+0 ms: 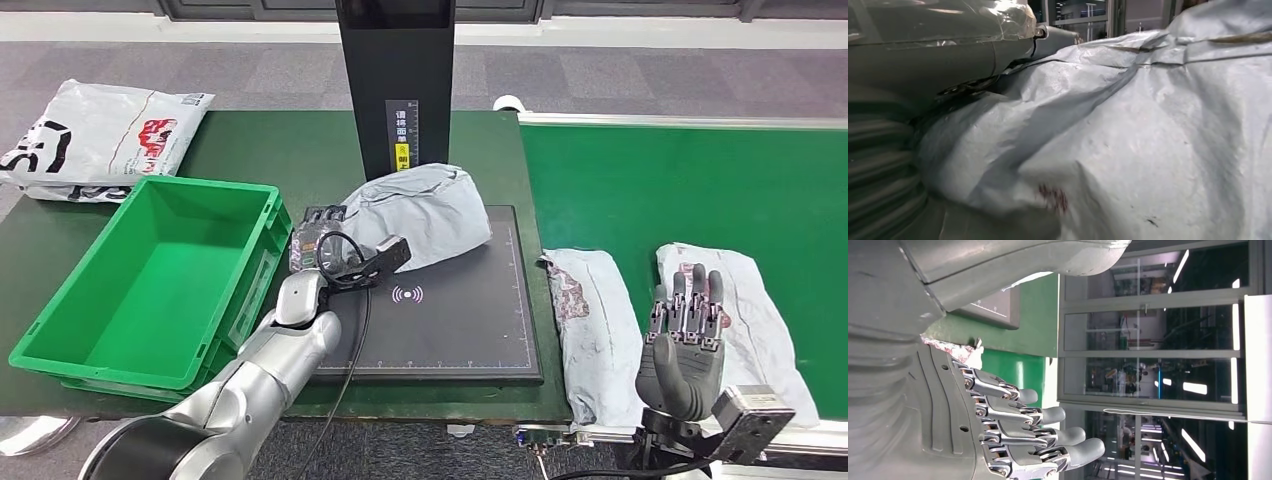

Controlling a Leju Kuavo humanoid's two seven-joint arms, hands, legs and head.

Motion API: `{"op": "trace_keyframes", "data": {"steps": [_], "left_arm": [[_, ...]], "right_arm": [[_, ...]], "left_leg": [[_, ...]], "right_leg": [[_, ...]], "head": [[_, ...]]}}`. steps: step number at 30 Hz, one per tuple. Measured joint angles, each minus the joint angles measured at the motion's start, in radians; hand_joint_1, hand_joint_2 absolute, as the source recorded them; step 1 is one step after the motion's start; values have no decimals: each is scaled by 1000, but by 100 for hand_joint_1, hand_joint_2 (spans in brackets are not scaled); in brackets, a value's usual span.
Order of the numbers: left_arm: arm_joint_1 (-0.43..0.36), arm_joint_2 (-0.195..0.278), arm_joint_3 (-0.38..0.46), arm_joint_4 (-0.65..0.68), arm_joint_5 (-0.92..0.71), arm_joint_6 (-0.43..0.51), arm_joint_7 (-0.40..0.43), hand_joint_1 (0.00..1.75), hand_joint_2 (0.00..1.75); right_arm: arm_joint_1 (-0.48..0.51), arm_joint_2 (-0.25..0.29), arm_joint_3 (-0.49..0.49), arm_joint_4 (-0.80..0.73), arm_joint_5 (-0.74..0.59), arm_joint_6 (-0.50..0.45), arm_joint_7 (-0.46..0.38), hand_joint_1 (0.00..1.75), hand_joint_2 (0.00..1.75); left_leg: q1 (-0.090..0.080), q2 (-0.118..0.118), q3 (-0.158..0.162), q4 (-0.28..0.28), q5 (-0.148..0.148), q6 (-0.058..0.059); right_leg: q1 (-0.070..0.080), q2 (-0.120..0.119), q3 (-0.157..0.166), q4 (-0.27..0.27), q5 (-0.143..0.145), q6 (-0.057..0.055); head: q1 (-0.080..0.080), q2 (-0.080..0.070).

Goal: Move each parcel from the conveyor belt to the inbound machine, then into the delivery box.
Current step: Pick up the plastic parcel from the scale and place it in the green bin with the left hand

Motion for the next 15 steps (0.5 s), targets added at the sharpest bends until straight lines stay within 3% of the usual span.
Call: {"op": "trace_keyframes", "data": {"steps": [15], "left_arm": [[0, 13, 27, 3, 3, 33, -19, 175, 175]], "right_arm": [[-2, 0, 0, 15, 5, 4, -1, 0, 175]], "left_leg": [[0, -1, -1, 0, 0, 0]], "right_leg": [[0, -1, 0, 0, 0, 0]], "head": [[0, 0]]}}
